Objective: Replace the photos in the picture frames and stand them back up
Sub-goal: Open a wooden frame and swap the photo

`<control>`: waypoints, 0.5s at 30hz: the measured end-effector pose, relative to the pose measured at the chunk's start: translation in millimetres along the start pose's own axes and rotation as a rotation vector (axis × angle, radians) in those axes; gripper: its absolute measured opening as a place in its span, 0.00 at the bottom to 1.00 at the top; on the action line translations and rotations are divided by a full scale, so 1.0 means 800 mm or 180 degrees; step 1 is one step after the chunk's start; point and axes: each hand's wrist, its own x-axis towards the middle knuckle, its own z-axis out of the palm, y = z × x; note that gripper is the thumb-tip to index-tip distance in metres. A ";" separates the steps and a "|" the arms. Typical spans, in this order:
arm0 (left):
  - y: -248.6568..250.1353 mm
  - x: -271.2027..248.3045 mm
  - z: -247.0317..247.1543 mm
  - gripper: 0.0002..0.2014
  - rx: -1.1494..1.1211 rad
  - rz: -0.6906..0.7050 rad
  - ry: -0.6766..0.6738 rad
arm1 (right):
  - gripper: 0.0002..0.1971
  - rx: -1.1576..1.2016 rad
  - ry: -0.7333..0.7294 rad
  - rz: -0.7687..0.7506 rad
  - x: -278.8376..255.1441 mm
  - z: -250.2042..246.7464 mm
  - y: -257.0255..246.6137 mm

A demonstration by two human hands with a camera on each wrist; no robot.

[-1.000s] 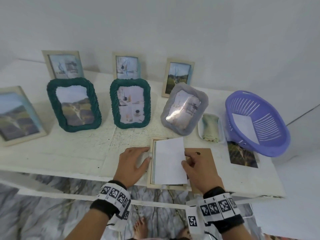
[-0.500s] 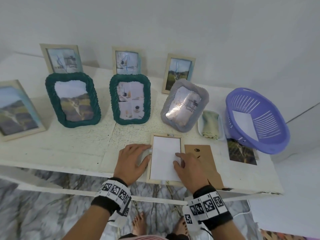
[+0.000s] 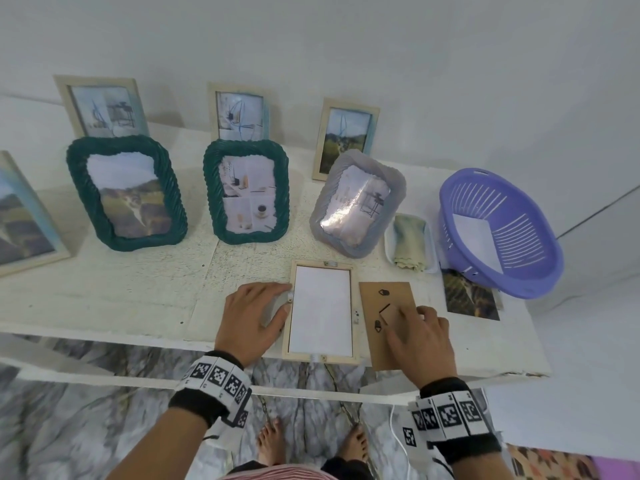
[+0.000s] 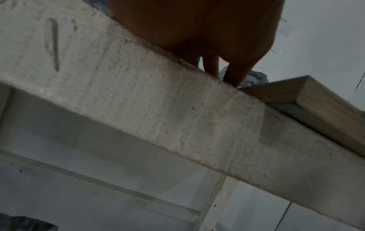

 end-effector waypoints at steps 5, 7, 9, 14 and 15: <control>-0.001 -0.001 0.000 0.22 0.0032 -0.0009 -0.0028 | 0.25 0.0702 0.0113 0.0299 0.003 -0.007 -0.005; -0.002 -0.001 -0.001 0.21 0.0029 -0.0010 -0.0022 | 0.25 0.0867 0.0370 0.0283 0.002 -0.010 -0.015; -0.001 -0.001 -0.001 0.21 0.0011 -0.0002 -0.0013 | 0.24 0.0960 0.0544 0.0162 -0.001 -0.012 -0.029; 0.000 0.000 -0.001 0.21 0.0020 0.0010 -0.0004 | 0.24 0.0927 0.0491 -0.0217 -0.005 0.000 -0.075; 0.000 0.000 -0.002 0.21 0.0025 0.0014 -0.0009 | 0.25 0.0878 0.0502 -0.0260 -0.005 0.004 -0.083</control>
